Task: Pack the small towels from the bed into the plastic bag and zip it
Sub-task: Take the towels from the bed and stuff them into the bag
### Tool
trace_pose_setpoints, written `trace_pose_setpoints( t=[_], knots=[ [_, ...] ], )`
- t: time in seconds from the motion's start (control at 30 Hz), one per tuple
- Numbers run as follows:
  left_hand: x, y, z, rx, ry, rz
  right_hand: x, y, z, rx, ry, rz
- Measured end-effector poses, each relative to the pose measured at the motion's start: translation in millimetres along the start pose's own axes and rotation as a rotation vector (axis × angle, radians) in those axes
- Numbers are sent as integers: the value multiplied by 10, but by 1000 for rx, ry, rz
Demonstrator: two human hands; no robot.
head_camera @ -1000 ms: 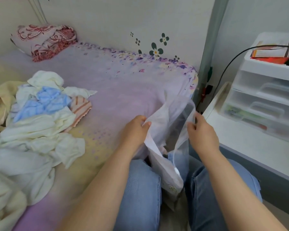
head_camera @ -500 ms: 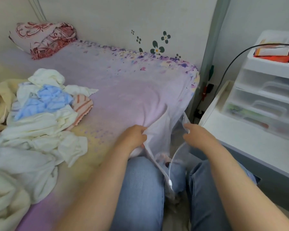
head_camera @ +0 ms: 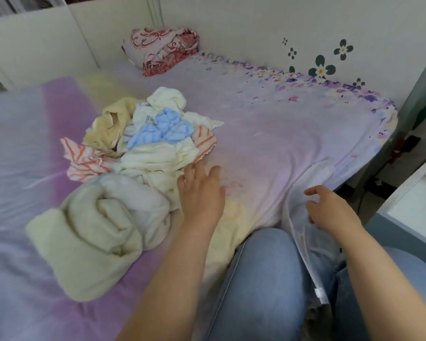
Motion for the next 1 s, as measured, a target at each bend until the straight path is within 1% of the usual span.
trace_pose_setpoints(
  t=[0.07,0.17,0.2,0.27,0.3,0.33,0.37,0.5,0.57,0.63,0.7,0.77,0.8,0.83,0.9,0.97,1.0],
  knots=[
    [393,137,58,64,124,128,66,-81,7,35,-5,9],
    [835,339,343,-15,240,142,104,-158,-13,39,-18,34],
    [960,330,467,35,277,173,111,-164,-17,36,-22,43],
    [1152,225,626,218,354,220,111,-143,-37,33,-21,60],
    [1198,198,677,242,366,234,101,-115,-45,24,-22,77],
    [1199,208,729,199,356,240,75,-86,-51,12,-23,95],
    [1152,256,777,117,329,224,47,-51,-60,0,-24,110],
    [676,791,820,-228,190,19,-100,89,-90,-51,-76,175],
    [426,1112,816,-346,121,-158,-167,167,-90,-81,-104,216],
    [200,1279,858,-359,60,-466,-212,254,-111,-101,-133,253],
    [-23,1289,910,-301,51,-905,-319,323,-126,-128,-195,311],
    [-314,1134,865,-201,131,-1342,-448,403,-149,-155,-245,357],
    [-478,994,803,-150,177,-1480,-483,434,-163,-162,-237,373],
    [-629,831,724,-112,212,-1544,-476,439,-169,-159,-214,390],
    [-1051,373,494,-3,215,-1518,-546,492,-210,-195,-172,462],
    [-1445,-136,220,155,128,-1333,-667,508,-246,-253,-157,602],
    [-1622,-401,79,268,60,-1197,-755,513,-264,-293,-164,684]
  ],
)
Point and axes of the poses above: each hand's wrist, its own z-axis towards the middle knuckle, its own y-axis out of the back of the hand, x = y × z, the point moved 6 cm from there along z, towards the middle knuckle, and after that the axes turned 1 degree about y, right-handed, at the moved point
